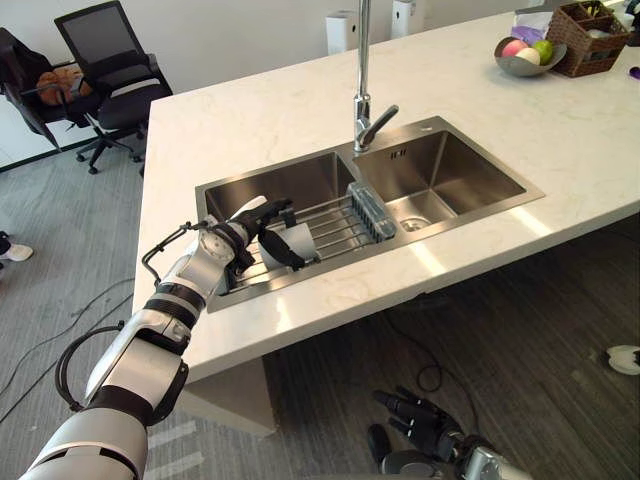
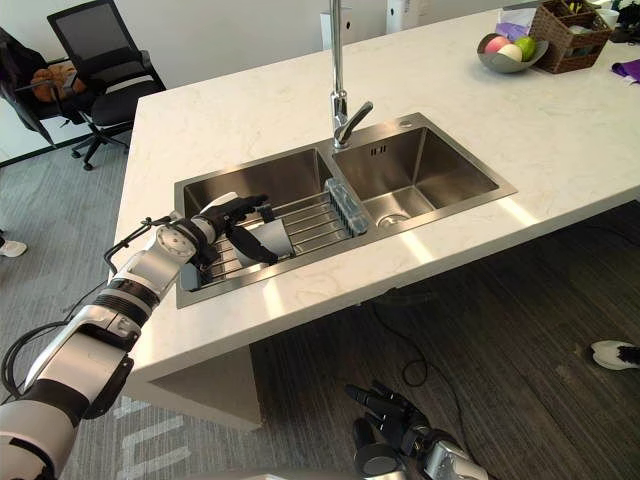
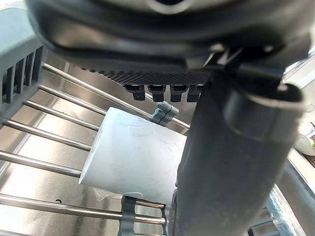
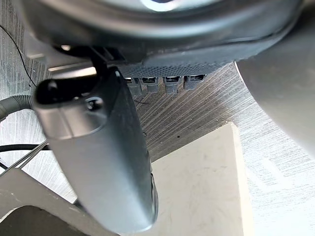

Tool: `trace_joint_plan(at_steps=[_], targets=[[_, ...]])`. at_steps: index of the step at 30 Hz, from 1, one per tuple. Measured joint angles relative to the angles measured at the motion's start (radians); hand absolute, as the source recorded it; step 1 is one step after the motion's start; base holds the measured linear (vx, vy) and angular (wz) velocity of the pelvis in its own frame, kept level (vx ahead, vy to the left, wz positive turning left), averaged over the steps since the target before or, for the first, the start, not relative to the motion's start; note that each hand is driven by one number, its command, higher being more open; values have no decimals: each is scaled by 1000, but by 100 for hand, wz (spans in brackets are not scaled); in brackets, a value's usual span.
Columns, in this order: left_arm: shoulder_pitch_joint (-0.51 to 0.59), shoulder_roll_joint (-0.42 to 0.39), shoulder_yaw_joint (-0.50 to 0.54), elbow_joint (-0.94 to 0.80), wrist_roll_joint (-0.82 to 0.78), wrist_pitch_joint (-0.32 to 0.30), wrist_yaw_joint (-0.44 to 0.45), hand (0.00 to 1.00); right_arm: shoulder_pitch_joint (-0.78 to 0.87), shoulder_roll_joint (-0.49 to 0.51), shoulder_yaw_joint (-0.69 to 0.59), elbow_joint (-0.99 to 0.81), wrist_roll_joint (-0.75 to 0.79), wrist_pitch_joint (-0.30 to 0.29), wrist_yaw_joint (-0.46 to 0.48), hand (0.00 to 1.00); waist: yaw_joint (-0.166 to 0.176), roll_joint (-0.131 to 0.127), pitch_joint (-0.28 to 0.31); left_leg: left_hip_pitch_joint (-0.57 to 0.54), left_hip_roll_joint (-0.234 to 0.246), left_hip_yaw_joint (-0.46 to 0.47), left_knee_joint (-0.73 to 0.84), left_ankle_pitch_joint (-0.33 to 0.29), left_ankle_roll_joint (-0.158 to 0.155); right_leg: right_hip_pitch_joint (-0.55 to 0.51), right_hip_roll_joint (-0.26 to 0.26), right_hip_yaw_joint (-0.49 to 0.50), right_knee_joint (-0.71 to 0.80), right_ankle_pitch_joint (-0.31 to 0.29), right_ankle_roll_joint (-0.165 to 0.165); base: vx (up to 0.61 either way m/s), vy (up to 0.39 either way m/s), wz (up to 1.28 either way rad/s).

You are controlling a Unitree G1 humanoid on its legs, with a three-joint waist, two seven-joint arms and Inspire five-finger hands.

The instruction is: Walk over to the sink, pick up the cup, carry it to the dishwasher, place the cup inside the dishwasher, then close the dishwasher door

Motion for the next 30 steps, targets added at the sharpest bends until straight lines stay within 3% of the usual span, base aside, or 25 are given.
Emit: trace_joint_plan(at_steps=[15, 18, 19, 30], targets=[[42, -2, 16, -2, 62, 14, -47, 100, 24, -15, -16, 22, -12, 1, -7, 100, -13, 1, -1, 7, 1, 8, -4, 0, -2, 3, 2, 8, 0, -3, -1, -28, 2, -1], [47, -6, 26, 9, 142, 4, -54, 100, 41, -19, -19, 23, -35, 1, -8, 100, -21, 6, -4, 8, 2, 16, -4, -1, -5, 3, 4, 12, 0, -3, -1, -9, 0, -4], [50, -10, 27, 9, 184, -8, -54, 0, 48, -21, -20, 21, -41, 1, -10, 100, -26, 8, -6, 8, 2, 19, -4, -2, -5, 3, 4, 14, 0, -3, -1, -28, -1, -4], [60, -64, 44, 11, 375, -24, -23, 0, 68, -24, -37, 27, -48, 1, -17, 100, -34, 18, -13, 8, 9, 20, -6, -5, -11, 3, 9, 10, -2, -7, -3, -31, -5, 0]])
